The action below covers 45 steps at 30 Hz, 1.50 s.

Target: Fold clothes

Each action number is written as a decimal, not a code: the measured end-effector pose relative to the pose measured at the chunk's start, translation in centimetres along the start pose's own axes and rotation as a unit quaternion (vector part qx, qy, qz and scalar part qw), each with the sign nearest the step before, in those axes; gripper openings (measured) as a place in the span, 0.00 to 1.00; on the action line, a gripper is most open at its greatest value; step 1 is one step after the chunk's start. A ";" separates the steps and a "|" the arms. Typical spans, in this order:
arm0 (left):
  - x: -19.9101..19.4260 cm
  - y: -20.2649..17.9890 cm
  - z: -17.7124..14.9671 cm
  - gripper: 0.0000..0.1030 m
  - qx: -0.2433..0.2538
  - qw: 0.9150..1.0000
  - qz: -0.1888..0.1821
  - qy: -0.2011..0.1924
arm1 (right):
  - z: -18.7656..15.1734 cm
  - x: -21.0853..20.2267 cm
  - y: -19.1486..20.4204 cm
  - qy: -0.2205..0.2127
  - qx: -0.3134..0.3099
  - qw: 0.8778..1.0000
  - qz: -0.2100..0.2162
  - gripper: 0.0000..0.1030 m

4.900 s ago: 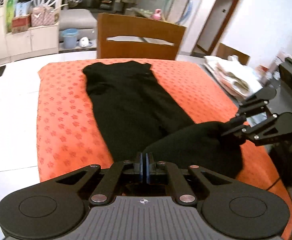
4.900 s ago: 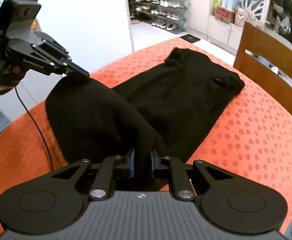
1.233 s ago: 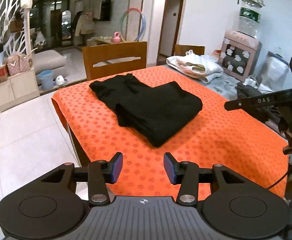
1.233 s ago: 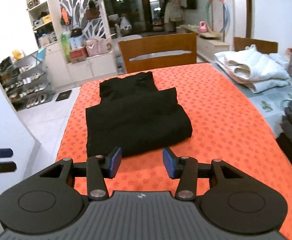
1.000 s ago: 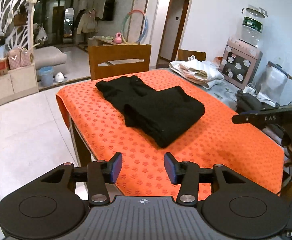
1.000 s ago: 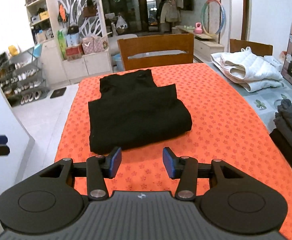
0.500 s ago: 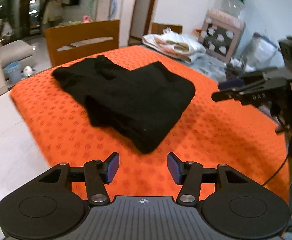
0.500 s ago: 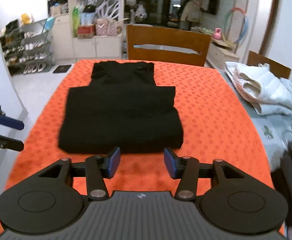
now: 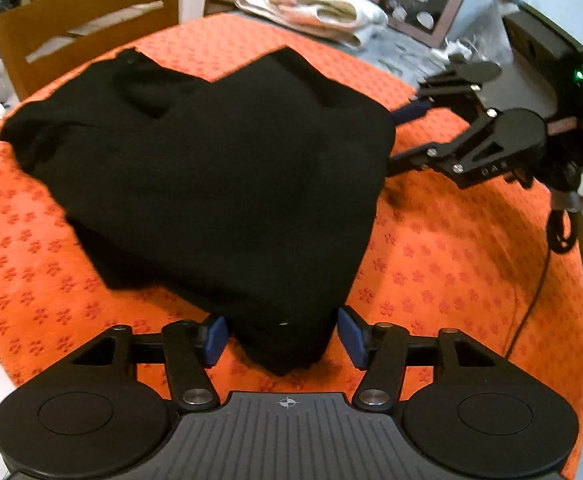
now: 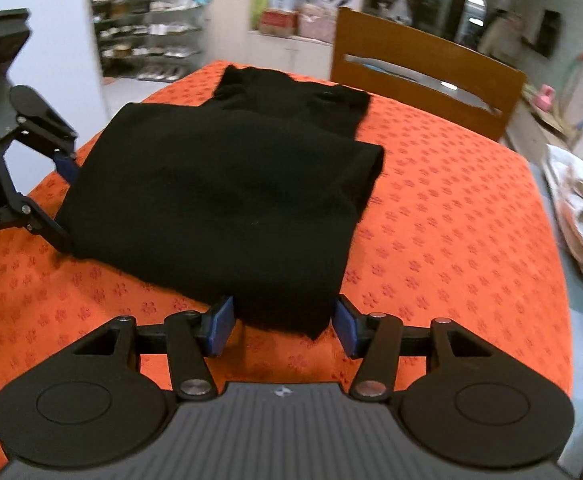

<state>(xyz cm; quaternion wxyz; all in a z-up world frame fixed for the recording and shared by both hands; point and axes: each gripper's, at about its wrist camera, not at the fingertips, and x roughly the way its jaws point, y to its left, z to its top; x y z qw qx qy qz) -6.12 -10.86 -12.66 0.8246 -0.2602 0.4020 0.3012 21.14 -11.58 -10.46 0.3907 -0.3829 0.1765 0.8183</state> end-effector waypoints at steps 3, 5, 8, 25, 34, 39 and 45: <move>0.9 -0.1 0.5 0.65 0.001 1.000 -0.012 0.016 | -0.1 0.3 -0.6 -0.009 0.010 1.000 0.026 0.51; 0.5 0.6 0.8 0.44 -0.008 1.000 -0.024 0.017 | -0.3 0.5 -0.9 -0.014 0.020 0.999 0.042 0.39; -0.3 2.3 1.5 0.24 -0.037 0.998 -0.054 0.020 | -0.1 0.0 -0.9 -0.020 0.053 0.997 0.056 0.30; -7.6 9.9 6.4 0.23 -0.139 0.983 -0.112 -0.050 | 7.8 -3.9 -2.2 -0.123 0.171 0.978 0.008 0.34; -7.1 18.3 9.7 0.23 -0.220 0.964 -0.141 -0.049 | 15.8 0.1 -4.8 -0.175 0.214 0.961 -0.026 0.34; -4.6 24.6 11.6 0.24 -0.248 0.953 -0.172 -0.007 | 21.3 5.2 -6.4 -0.169 0.228 0.958 -0.040 0.34; -0.3 31.4 12.7 0.31 -0.279 0.934 -0.208 0.084 | 26.5 12.3 -8.6 -0.120 0.246 0.958 -0.090 0.35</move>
